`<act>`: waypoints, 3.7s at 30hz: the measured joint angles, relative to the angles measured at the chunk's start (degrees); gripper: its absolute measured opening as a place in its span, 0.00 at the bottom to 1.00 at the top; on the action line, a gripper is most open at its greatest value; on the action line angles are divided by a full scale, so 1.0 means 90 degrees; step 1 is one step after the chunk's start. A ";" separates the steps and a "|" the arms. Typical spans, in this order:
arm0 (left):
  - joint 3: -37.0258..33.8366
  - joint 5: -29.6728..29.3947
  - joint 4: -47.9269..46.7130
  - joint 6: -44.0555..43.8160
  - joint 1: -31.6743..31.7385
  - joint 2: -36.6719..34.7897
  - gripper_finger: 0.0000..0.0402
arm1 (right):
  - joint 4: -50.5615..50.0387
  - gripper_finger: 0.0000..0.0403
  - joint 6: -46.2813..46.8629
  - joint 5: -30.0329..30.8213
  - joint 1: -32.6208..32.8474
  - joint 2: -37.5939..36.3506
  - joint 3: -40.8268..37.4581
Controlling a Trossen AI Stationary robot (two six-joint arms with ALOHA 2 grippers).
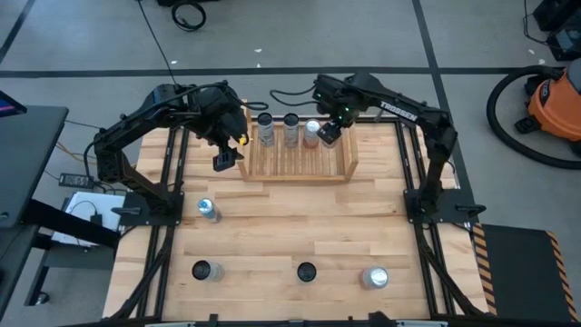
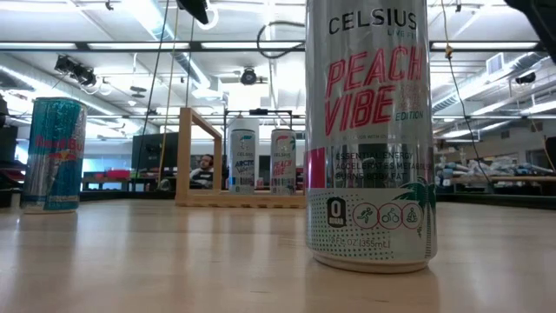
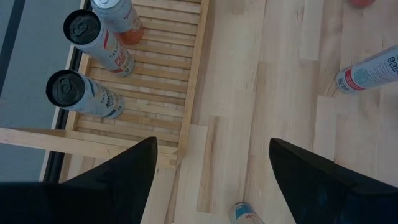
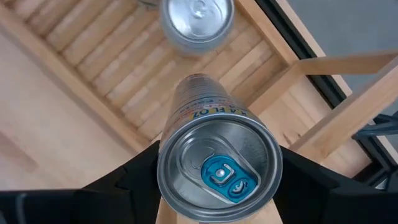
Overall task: Place canned beverage on shelf
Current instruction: Put the right blue soda can into the shelf
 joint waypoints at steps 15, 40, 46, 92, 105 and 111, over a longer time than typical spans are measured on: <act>0.0000 -0.0001 0.0002 0.0068 0.0001 0.0000 0.78 | 0.0335 0.62 0.0092 -0.0029 -0.0418 0.0299 -0.0015; 0.0000 -0.0001 0.0005 0.0158 0.0000 0.0000 0.78 | 0.0514 0.62 0.0269 -0.0036 -0.0717 0.0802 -0.0022; 0.0000 -0.0001 0.0005 0.0160 0.0001 0.0000 0.78 | 0.0561 0.62 0.0482 -0.0046 -0.0720 0.0801 -0.0023; 0.0000 0.0000 0.0002 0.0165 -0.0002 0.0000 0.78 | 0.1280 0.62 0.0944 0.0160 -0.0679 0.0792 -0.0911; 0.0000 0.0000 0.0002 0.0170 -0.0001 0.0000 0.78 | 0.1282 0.64 0.1018 0.0158 -0.0690 0.0792 -0.0911; 0.0000 0.0000 0.0002 0.0172 -0.0002 0.0000 0.78 | 0.1248 0.70 0.1132 0.0158 -0.0690 0.0792 -0.0911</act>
